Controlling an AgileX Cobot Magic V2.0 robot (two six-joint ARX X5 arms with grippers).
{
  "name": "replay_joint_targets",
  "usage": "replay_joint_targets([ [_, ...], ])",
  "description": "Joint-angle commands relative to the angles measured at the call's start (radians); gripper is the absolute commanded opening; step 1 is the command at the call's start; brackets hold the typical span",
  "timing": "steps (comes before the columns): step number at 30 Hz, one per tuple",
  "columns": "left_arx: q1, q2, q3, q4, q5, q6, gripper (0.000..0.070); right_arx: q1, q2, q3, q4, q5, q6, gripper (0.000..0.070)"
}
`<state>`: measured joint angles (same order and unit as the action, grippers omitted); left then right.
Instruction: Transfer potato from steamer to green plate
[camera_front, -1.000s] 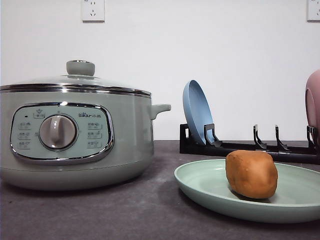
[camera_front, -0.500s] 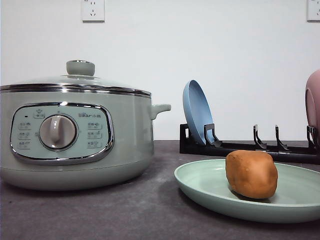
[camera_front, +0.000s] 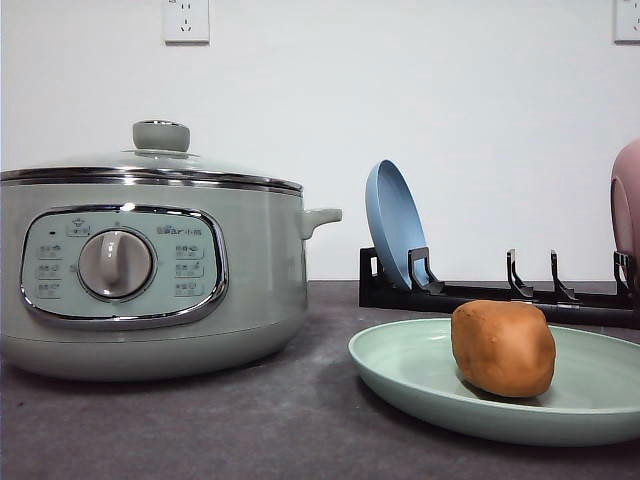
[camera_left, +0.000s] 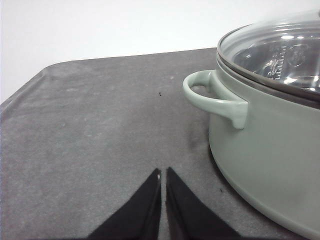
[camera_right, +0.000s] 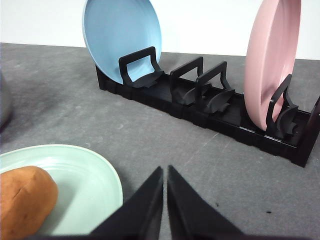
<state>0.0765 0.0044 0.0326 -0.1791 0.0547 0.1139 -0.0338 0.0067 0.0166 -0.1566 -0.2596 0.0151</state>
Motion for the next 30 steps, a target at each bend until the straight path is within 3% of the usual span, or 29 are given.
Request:
replay_joint_targets([
  [1, 0.004, -0.001, -0.021, -0.008, 0.000, -0.003, 0.0010, 0.000, -0.003, -0.005, -0.001, -0.001, 0.011, 0.0000],
  [30, 0.004, -0.001, -0.021, -0.008, 0.000, -0.003, 0.0010, 0.000, -0.003, -0.005, -0.001, -0.001, 0.011, 0.0000],
])
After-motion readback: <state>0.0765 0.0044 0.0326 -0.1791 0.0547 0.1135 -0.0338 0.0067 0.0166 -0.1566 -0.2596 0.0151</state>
